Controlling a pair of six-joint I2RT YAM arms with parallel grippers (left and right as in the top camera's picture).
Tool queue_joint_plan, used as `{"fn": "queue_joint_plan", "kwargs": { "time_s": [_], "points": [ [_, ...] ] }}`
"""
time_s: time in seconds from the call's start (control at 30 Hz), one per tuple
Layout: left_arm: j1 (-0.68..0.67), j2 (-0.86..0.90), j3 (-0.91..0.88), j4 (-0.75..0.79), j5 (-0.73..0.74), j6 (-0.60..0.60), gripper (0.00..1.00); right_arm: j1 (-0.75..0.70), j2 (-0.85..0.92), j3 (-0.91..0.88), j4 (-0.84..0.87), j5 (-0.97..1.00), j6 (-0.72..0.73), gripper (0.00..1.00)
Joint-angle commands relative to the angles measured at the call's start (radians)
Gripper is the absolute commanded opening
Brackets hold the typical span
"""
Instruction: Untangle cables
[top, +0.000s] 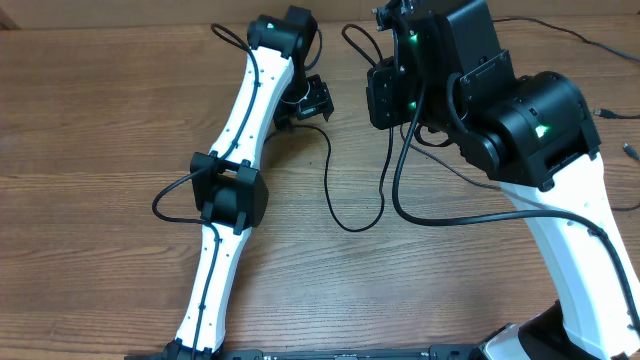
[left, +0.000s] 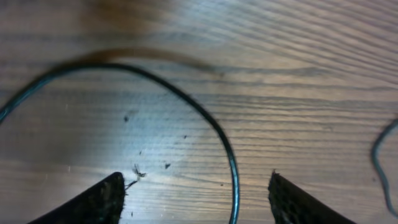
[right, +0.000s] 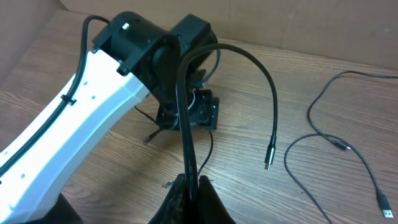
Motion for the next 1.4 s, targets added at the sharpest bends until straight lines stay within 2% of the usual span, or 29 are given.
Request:
{"fn": "queue_joint_plan", "kwargs": {
  "time_s": [0.0,0.13,0.27,0.47,0.63,0.77,0.8,0.9,1.1,1.37],
  "points": [
    [-0.034,0.012,0.001,-0.018,-0.086,-0.115,0.81,-0.018,-0.008,0.011,0.009,0.019,0.003,0.04],
    [-0.058,0.012,0.000,-0.018,-0.103,-0.169,0.89,-0.035,-0.008,0.011,0.009,0.019,0.003,0.04],
    [-0.080,0.012,-0.016,-0.013,-0.128,-0.211,0.88,-0.047,-0.008,0.011,0.009,0.019,0.004,0.04],
    [-0.111,0.012,-0.100,0.011,-0.132,-0.222,0.93,-0.047,-0.008,0.011,0.018,0.019,0.004,0.04],
    [-0.122,0.012,-0.157,0.017,-0.132,-0.223,0.78,-0.047,-0.008,0.011,0.025,0.019,0.004,0.04],
    [-0.122,0.012,-0.159,0.017,-0.135,-0.223,0.58,-0.047,-0.008,0.011,0.023,0.019,0.004,0.04],
    [-0.122,0.012,-0.159,0.017,-0.143,-0.223,0.40,-0.047,-0.008,0.011,0.020,0.023,0.004,0.04],
    [-0.122,0.012,-0.160,0.014,-0.163,-0.230,0.04,-0.057,-0.008,0.011,0.004,0.048,0.050,0.04],
    [-0.111,0.012,-0.160,-0.039,-0.192,-0.230,0.04,-0.159,-0.008,0.011,-0.083,0.101,0.188,0.04],
    [-0.121,0.012,-0.160,-0.059,-0.183,-0.226,0.05,-0.360,-0.008,0.011,-0.160,0.101,0.187,0.04]
  ]
}}
